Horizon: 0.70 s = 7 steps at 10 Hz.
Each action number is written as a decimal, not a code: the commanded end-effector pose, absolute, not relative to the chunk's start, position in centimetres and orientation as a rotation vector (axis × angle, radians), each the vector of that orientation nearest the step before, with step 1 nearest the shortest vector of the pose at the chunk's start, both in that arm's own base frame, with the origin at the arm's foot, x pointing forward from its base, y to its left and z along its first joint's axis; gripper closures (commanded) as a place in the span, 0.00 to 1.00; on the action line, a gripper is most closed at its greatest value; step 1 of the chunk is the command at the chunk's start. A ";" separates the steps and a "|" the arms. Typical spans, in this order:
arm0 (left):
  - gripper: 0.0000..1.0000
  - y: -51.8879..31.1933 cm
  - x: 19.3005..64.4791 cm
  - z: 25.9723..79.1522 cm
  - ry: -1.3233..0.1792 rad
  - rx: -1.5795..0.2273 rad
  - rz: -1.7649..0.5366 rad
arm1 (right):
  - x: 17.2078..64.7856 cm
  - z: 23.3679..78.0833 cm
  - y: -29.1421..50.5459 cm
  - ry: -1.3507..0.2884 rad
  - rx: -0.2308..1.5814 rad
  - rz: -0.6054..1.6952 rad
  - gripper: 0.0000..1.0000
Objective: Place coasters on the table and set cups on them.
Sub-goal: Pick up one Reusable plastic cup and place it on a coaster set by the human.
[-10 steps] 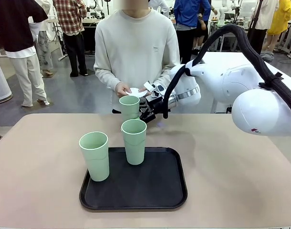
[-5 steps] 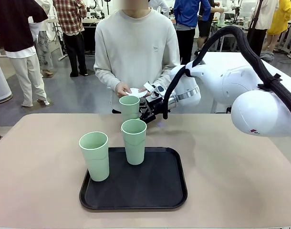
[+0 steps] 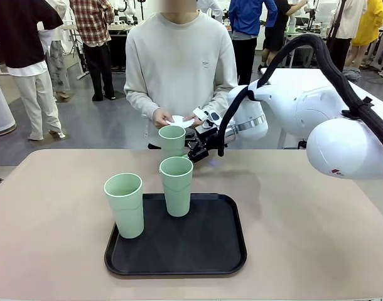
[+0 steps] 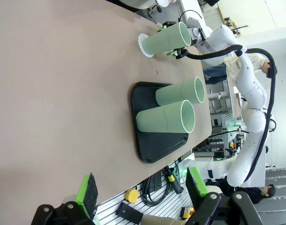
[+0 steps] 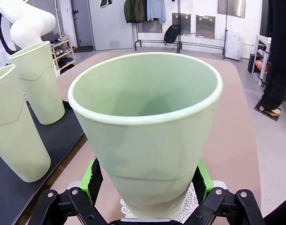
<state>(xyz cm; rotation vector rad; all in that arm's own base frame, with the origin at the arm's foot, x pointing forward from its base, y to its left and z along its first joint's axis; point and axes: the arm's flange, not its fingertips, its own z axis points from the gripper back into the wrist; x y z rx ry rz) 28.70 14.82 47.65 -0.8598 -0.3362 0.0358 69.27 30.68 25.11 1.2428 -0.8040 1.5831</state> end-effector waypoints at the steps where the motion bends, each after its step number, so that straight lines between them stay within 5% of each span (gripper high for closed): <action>1: 0.00 14.7 28.9 47.6 -0.348 -0.873 0.040 | 70.0 25.3 30.2 -0.806 1.256 1.621 0.00; 7: 0.00 14.7 28.9 47.6 -0.348 -0.873 0.040 | 70.3 25.1 29.7 -0.802 1.273 1.587 0.00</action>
